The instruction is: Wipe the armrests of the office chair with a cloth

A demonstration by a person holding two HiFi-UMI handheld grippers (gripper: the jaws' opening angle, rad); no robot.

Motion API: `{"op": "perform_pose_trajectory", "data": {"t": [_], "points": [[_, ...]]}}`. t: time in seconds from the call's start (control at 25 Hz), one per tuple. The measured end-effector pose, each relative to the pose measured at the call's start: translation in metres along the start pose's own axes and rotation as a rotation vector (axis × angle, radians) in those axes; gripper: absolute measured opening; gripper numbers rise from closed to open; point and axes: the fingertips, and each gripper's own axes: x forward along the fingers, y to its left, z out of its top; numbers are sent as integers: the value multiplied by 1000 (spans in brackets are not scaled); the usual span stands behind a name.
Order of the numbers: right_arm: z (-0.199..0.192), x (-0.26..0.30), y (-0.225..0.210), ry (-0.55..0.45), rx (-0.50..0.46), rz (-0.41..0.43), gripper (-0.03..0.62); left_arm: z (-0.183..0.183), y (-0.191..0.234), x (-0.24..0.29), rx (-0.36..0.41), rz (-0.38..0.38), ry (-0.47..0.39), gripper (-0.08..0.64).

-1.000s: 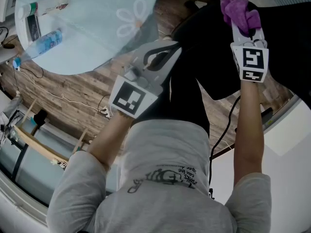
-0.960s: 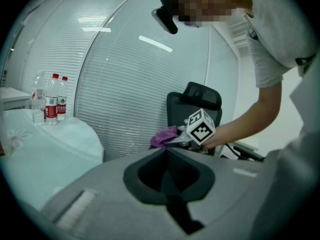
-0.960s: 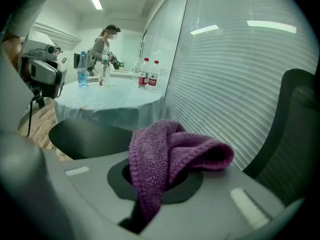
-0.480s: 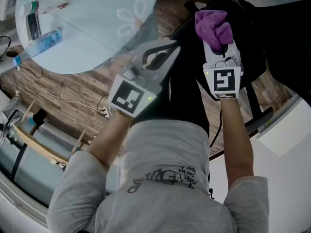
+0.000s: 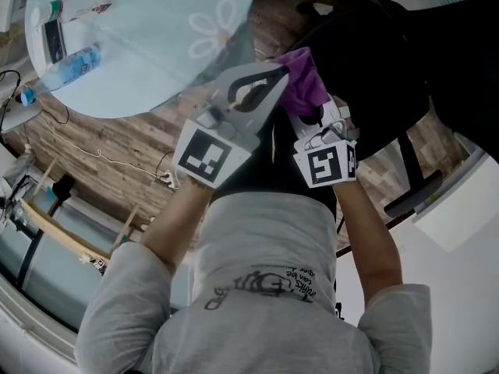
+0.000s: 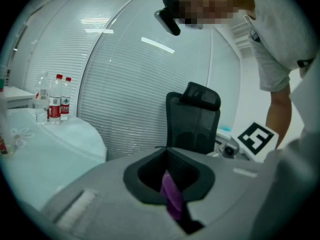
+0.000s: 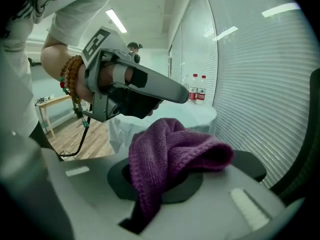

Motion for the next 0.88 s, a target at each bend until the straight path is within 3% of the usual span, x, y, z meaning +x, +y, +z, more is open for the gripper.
{"op": "perform_pose_trajectory", "data": {"t": [0.28,0.44,0.68,0.88], "points": [[-8,-5,-35,8,-27,-40,29,0,0,1,-3,-4,2,0],[-18,-13,-89,-38,41,-143,29,-2,0,2,-25,-4,3,0],[-41,-28,-180,59,74,-292,30,-3,0,3,-32,-6,-1,0],[-42,-27,-191,66,84,-306,29,-5,1,3,-40,-4,7,0]]}}
